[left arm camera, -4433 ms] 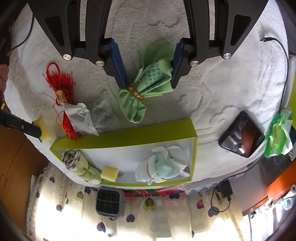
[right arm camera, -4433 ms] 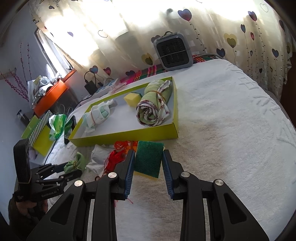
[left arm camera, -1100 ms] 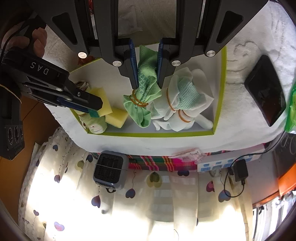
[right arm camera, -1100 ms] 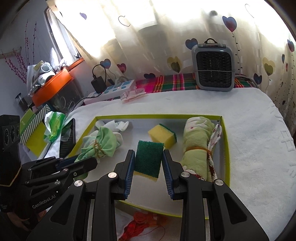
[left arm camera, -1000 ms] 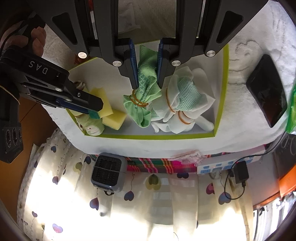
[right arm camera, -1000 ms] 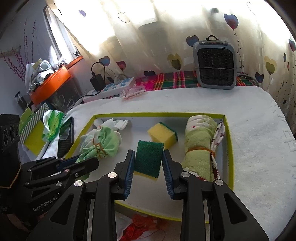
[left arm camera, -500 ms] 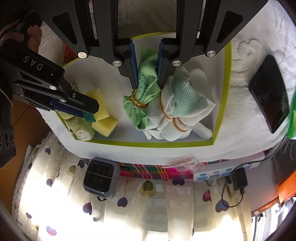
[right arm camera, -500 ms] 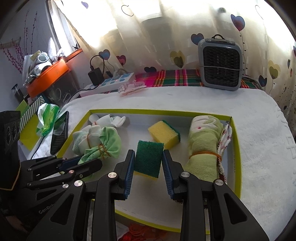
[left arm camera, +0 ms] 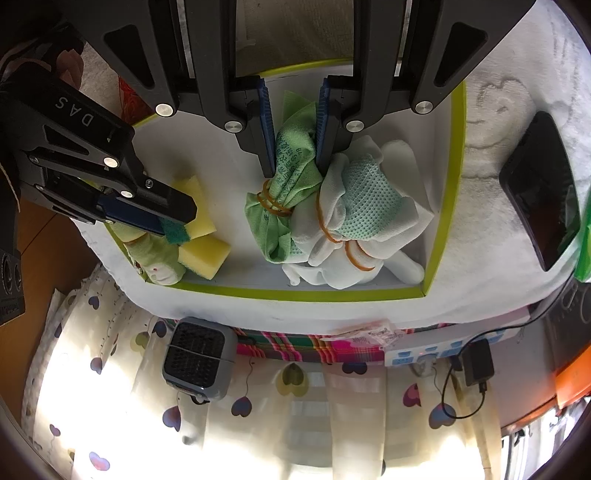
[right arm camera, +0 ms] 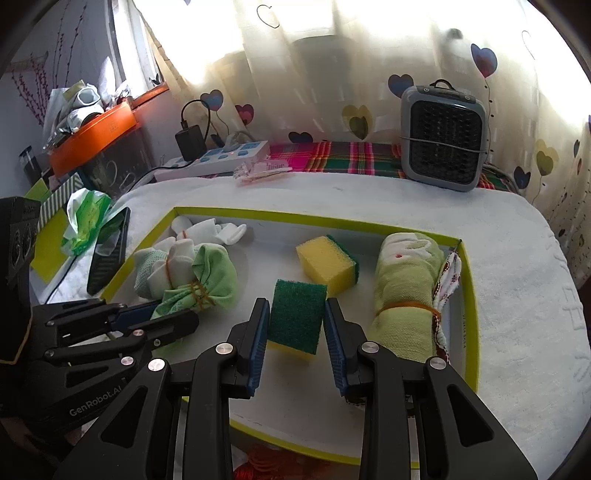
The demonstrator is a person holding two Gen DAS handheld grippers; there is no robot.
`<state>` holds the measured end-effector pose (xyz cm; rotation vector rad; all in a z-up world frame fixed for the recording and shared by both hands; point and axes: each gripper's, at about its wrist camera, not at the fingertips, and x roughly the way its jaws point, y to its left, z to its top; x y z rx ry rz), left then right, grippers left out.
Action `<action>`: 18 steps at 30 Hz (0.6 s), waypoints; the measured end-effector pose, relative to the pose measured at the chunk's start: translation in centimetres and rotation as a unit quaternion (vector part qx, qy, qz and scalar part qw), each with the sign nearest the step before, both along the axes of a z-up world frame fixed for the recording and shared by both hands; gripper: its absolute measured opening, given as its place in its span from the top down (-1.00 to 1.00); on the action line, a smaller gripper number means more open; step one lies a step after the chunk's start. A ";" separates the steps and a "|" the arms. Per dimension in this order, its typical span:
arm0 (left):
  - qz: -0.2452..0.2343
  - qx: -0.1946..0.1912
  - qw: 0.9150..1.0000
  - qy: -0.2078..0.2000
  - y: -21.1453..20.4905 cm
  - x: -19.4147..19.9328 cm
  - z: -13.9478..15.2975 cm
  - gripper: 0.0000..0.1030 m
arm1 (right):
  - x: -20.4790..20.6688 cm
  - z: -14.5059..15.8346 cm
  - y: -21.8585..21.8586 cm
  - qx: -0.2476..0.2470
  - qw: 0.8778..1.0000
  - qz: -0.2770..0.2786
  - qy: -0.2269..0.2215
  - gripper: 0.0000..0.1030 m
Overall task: Organize soft objects
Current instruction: 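Open the left tool beside the mesh bundle while the right tool releases the scrub sponge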
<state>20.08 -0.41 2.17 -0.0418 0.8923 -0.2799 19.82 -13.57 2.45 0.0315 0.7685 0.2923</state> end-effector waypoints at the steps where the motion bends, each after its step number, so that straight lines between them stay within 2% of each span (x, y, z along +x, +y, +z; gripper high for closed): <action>1: 0.000 0.000 1.000 0.000 0.0 0.0 0.0 0.64 | 0.0 0.0 0.0 -0.001 1.000 0.001 0.000 0.39; 9: 0.000 -0.001 1.000 0.000 0.0 0.0 0.0 0.59 | -0.1 -0.2 0.4 -0.024 1.000 -0.001 -0.009 0.39; 18: -0.002 0.009 1.000 -0.004 -0.2 -0.1 0.0 0.53 | -0.2 -0.3 0.4 -0.028 1.000 -0.005 -0.012 0.39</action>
